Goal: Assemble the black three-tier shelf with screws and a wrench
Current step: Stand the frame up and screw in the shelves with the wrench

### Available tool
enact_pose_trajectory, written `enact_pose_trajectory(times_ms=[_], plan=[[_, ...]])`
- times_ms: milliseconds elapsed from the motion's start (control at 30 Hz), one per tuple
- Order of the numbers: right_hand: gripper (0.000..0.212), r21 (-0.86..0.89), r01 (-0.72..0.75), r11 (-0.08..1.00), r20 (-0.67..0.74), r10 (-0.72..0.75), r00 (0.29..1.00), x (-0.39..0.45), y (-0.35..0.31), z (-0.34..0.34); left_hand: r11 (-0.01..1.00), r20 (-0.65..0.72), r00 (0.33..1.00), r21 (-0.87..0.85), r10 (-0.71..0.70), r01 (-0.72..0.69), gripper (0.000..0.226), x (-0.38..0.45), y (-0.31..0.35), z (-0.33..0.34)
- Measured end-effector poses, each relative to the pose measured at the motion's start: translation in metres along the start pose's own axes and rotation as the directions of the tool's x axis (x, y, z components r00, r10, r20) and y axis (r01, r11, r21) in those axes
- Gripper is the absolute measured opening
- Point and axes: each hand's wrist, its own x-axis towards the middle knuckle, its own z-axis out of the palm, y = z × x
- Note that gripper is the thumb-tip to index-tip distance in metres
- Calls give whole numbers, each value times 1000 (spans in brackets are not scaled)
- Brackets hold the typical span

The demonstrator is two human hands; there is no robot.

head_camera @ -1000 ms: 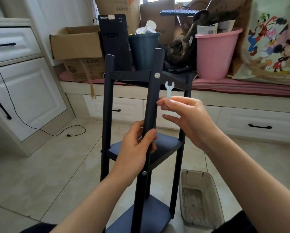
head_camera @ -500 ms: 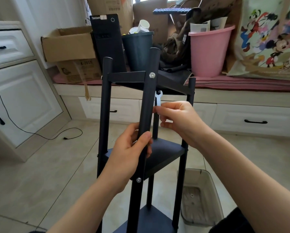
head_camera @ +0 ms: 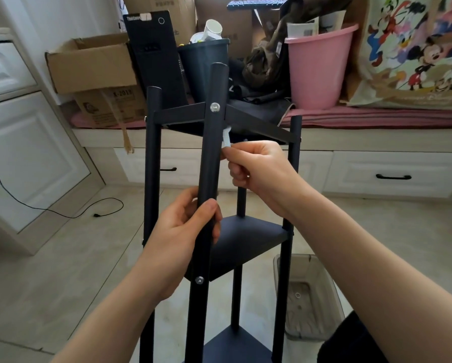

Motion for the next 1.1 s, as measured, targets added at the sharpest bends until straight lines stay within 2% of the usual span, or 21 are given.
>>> enact_pose_trajectory(times_ms=[167,433,633,800,1100], plan=[[28,15,27,1000,-48,-27,999,4,1,9,1000,19,1000,5,-25,25,30,0,1,-3],[25,-178,169,969,-184,-202,962,5,0,18,999,8,1000,26,-21,20,30,-2,2,-7],[24,-222,196,955,-210,-243,947,8,5,20,1000,9,1000,7,-24,24,18,-3,2,-7],[21,-195,231,953,-221,-272,937,12,12,23,1000,8,999,1,-31,31,18,-3,3,-7],[22,-366,302,880,-335,-428,840,24,27,38,999,20,999,7,-31,31,19,-4,5,-5]])
